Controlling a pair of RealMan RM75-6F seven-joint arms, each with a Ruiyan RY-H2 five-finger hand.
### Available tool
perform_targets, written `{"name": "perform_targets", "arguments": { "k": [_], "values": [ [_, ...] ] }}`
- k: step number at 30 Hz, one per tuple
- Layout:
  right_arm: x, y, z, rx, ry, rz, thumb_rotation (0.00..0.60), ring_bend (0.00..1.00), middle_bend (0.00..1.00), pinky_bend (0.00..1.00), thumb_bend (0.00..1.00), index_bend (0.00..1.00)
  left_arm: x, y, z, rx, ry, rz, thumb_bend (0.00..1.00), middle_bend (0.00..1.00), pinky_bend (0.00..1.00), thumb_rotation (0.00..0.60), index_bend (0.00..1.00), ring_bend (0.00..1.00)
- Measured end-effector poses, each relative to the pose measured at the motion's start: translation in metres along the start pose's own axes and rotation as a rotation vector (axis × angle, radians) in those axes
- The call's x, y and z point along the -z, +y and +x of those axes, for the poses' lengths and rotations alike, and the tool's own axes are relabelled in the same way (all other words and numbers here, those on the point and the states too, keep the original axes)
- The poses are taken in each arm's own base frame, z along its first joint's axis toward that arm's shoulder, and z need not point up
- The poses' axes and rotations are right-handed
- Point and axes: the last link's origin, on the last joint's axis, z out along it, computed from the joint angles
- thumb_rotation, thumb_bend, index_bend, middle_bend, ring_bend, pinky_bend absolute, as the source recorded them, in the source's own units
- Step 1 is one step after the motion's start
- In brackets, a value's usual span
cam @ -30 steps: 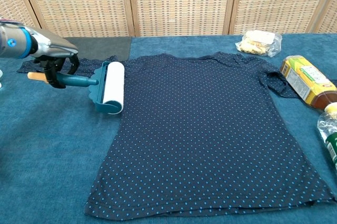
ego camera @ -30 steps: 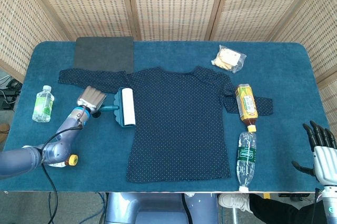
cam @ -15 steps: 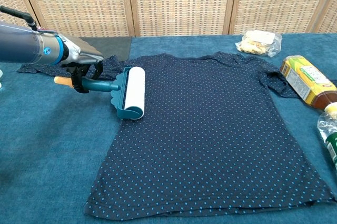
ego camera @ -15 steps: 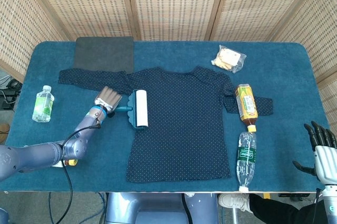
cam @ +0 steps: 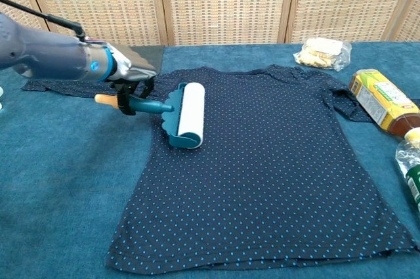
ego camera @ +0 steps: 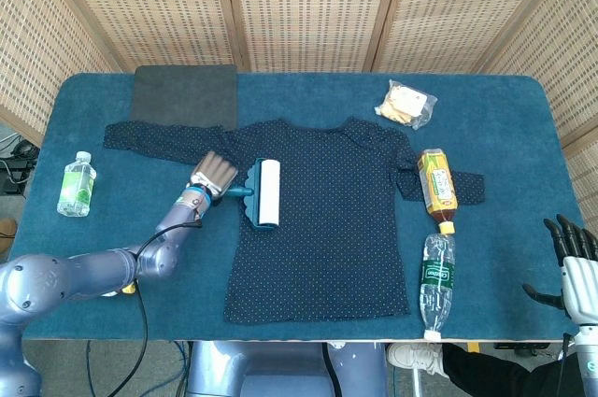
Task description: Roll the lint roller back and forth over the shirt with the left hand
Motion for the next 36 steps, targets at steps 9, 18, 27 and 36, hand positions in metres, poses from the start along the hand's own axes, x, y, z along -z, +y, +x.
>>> {"name": "perform_targets", "arguments": {
  "k": [9, 18, 27, 36],
  "values": [
    [-0.003, 0.005, -0.001, -0.01, -0.009, -0.013, 0.6, 0.0, 0.0, 0.0, 0.09, 0.0, -0.01, 0.038, 0.033, -0.022, 0.03, -0.036, 0.73, 0.86, 0.69, 0.6, 0.9, 0.74],
    [-0.002, 0.005, -0.001, -0.007, -0.009, -0.013, 0.6, 0.0, 0.0, 0.0, 0.09, 0.0, -0.009, 0.063, 0.043, -0.059, 0.035, -0.039, 0.73, 0.86, 0.69, 0.6, 0.9, 0.74],
    [0.002, -0.001, -0.003, 0.001, -0.013, 0.01, 0.6, 0.0, 0.0, 0.0, 0.09, 0.0, 0.008, 0.034, 0.017, -0.097, -0.01, 0.002, 0.73, 0.86, 0.69, 0.6, 0.9, 0.74],
    [0.004, -0.008, -0.004, 0.0, -0.016, 0.035, 0.6, 0.0, 0.0, 0.0, 0.09, 0.0, 0.03, -0.006, -0.02, -0.1, -0.04, 0.045, 0.73, 0.86, 0.69, 0.6, 0.9, 0.74]
  ]
}}
